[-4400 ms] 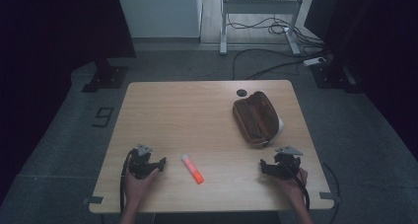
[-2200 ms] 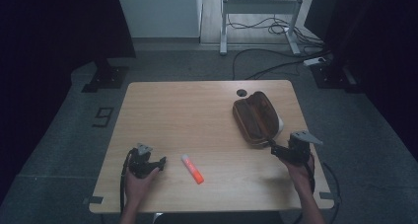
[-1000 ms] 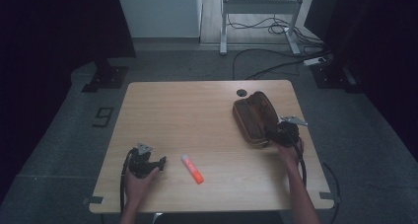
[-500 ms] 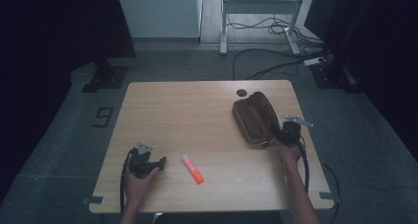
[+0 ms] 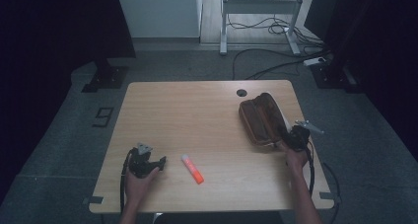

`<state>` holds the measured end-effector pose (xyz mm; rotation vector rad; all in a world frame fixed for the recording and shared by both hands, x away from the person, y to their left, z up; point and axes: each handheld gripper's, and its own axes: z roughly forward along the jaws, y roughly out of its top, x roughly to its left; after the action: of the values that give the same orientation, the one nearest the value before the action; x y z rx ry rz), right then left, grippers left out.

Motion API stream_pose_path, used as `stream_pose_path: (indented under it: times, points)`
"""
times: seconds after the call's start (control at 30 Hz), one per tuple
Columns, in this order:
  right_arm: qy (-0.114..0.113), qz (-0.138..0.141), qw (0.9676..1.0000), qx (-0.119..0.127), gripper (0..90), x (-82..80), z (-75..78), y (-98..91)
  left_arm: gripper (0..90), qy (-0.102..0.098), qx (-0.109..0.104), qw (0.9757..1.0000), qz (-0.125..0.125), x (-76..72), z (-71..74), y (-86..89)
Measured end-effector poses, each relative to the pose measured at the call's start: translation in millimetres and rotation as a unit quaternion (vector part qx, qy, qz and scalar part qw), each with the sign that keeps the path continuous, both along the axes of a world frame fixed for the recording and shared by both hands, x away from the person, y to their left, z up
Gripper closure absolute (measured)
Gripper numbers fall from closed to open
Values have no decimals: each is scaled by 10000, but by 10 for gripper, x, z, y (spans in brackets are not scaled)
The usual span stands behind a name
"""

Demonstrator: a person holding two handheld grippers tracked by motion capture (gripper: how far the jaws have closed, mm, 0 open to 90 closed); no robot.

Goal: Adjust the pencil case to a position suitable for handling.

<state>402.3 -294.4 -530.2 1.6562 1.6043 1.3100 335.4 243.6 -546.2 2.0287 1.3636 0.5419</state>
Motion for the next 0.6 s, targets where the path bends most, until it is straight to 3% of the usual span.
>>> stream_pose_path:
  times: [0.3, 0.6]
  points:
    - [-139, 107, 9996, 213, 838, -81, 56, -16, 210, -2, -6, 10000, 1, 1, 0, 0]
    - [-318, 315, 9987, 259, 837, -146, 131, -20, 210, -2, -5, 10000, 0, 2, 0, 0]
